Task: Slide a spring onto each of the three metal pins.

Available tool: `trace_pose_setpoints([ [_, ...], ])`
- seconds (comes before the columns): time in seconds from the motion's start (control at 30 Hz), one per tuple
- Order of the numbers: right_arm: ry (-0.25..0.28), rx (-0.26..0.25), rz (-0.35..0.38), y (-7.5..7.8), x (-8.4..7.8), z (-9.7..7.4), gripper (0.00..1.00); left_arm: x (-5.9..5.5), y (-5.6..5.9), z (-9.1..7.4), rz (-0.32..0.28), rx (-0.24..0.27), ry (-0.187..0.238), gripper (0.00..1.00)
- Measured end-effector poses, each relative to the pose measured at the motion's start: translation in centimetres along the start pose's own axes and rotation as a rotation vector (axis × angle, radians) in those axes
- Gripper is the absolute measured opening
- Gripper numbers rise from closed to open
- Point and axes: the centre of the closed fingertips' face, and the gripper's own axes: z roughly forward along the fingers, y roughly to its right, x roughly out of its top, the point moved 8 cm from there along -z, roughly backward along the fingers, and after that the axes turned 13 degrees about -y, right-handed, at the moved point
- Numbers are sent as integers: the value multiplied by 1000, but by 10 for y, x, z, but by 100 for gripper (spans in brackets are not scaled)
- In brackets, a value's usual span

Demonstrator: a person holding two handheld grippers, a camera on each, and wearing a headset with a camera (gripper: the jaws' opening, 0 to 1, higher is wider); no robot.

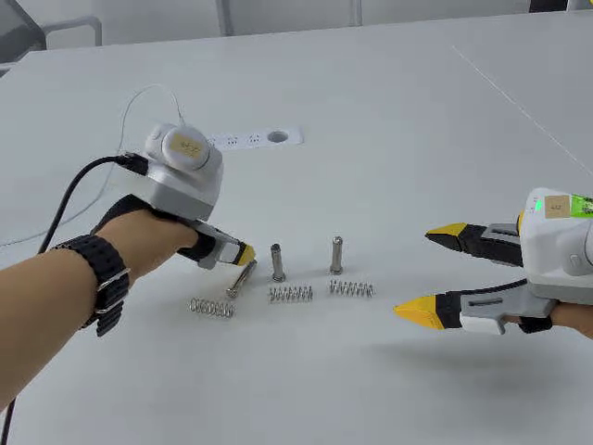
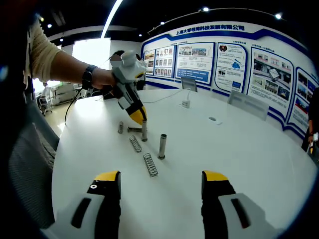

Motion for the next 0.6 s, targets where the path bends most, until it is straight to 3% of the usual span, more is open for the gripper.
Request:
trace_pose_setpoints([
  [0.6,-5,2,-9,1,-1,1,67,0,13,13,-17,4,-44,16],
])
